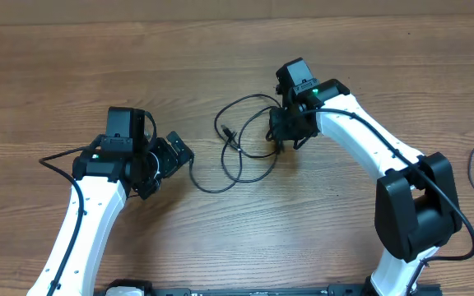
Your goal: Untangle cables
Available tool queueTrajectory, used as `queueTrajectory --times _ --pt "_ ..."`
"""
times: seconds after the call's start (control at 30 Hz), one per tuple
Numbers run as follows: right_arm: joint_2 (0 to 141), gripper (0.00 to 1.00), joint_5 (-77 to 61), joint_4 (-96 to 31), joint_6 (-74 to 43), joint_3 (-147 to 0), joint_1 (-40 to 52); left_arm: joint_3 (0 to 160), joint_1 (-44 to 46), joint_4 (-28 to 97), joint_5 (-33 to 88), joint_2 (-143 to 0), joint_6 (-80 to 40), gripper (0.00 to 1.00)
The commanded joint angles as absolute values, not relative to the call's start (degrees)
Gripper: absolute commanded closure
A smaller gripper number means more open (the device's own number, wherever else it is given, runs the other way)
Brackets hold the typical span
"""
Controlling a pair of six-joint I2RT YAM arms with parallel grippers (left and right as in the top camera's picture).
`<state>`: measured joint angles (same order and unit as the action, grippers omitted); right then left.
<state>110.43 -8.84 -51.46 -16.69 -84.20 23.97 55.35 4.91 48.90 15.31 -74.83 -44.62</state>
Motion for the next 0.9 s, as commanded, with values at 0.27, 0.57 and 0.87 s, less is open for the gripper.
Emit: queueTrajectory --times 0.27,0.57,0.87 --pt "110.0 0.53 -42.7 -48.4 -9.8 -90.7 24.1 56.5 5.3 49.7 15.0 -75.0 -41.8 0.0" --pt "110.0 0.14 -20.7 -53.6 -13.5 -90.7 24.1 56.5 5.3 49.7 15.7 -75.0 -42.5 0.0" --pt "110.3 0.36 -20.9 -55.5 -6.9 -88.2 25.3 56.5 5.3 49.4 16.5 -75.0 -42.9 0.0"
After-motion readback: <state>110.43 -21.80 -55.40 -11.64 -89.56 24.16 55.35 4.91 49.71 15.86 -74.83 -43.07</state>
